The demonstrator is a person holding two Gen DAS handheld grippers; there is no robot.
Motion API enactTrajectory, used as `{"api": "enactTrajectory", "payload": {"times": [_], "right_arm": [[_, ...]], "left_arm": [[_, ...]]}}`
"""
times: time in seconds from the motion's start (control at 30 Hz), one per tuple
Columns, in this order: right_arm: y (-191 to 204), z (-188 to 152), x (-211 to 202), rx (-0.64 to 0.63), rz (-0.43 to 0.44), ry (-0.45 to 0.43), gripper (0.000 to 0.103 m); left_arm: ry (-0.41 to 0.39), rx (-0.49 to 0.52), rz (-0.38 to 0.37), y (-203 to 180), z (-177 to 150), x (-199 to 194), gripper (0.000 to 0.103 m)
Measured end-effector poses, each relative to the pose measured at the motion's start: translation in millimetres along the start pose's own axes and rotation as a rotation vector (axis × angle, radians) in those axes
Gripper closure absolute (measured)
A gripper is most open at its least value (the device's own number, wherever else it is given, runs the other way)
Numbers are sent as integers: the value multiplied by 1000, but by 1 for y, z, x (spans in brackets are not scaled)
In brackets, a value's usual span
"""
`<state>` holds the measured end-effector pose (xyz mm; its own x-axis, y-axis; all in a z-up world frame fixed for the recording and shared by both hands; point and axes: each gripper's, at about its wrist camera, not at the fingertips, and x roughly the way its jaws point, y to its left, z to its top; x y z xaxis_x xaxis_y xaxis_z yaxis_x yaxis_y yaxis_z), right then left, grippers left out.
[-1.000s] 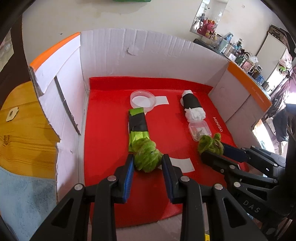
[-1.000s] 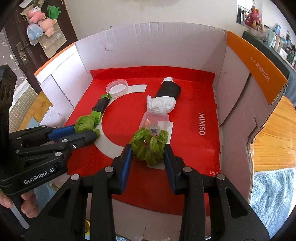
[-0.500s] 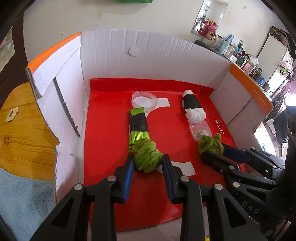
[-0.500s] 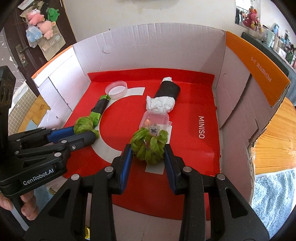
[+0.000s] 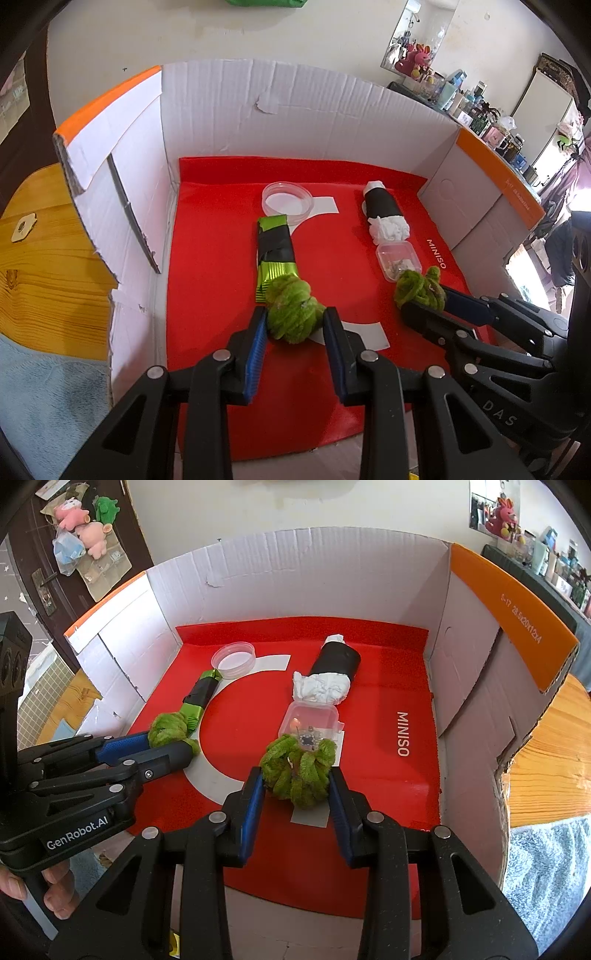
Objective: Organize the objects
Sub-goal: 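Lower the leafy plush onto the container with the right tool while the left tool lowers the ball plush, then open the right tool to release the leafy plush while the left tool releases the ball plush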
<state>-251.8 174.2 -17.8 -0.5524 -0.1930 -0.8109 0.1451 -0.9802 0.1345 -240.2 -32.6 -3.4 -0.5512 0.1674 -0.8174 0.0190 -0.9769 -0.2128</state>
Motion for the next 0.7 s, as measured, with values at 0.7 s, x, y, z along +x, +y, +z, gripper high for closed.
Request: {"api": "enactTrajectory", "payload": {"times": [0.7], "right_arm": [[1, -2, -4, -4, -1, -3, 59]], "left_arm": [[-8, 11, 11, -3, -4, -4, 58]]}}
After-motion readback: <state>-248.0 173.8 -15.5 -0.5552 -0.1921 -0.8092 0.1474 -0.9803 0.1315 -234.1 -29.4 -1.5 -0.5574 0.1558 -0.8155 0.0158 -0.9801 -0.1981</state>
